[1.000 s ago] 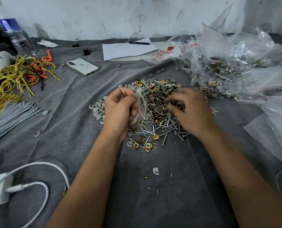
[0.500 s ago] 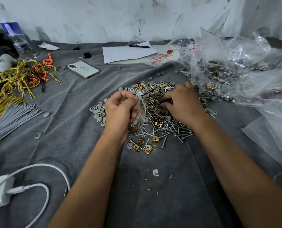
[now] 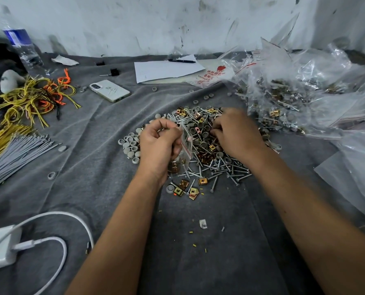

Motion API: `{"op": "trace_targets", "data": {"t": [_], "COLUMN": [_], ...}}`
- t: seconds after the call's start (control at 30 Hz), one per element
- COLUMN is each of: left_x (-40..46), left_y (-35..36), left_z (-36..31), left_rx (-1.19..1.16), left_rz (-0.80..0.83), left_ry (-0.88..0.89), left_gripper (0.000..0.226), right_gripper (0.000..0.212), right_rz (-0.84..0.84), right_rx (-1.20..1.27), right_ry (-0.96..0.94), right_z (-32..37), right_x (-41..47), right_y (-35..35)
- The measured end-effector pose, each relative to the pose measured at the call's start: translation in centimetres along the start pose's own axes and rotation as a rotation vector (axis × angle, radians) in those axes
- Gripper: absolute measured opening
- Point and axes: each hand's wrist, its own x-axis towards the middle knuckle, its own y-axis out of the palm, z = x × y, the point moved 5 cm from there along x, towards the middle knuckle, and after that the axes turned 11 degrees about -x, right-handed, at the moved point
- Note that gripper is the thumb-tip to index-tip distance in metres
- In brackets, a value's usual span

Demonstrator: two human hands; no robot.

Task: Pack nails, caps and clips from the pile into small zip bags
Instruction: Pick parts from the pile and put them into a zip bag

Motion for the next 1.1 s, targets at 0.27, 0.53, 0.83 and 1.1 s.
{"op": "trace_targets", "data": {"t": [0.27,0.53,0.83,1.1], "left_x": [-0.3,-0.4,-0.5,-0.4], "left_y": [0.3,0.5,0.5,0.4], "left_z": [-0.2,-0.3,-0.4,-0.3], "left_rx": [0.007,0.021,0.025,0.026], "left_rz": [-0.007,-0.005,-0.010,-0.013], "left_ry": [-0.009,-0.020,-0.016,-0.011], "left_gripper": [0.024,0.024,0.023,0.021], "right_gripper": [0.017,0.010,0.029,0.018], "right_rz": [0.132,0.231,0.280,0.251], "right_rx": [0.026,0.048,0.130,0.083], "right_ry": [-0.046,0.009,0.104,0.013], "right_z": [0.0,0.3,-2.0,-0.1], "right_x": [-0.5,0.4,-0.2,0.6], "right_y": [0.2,0.4,0.6,0.0]}}
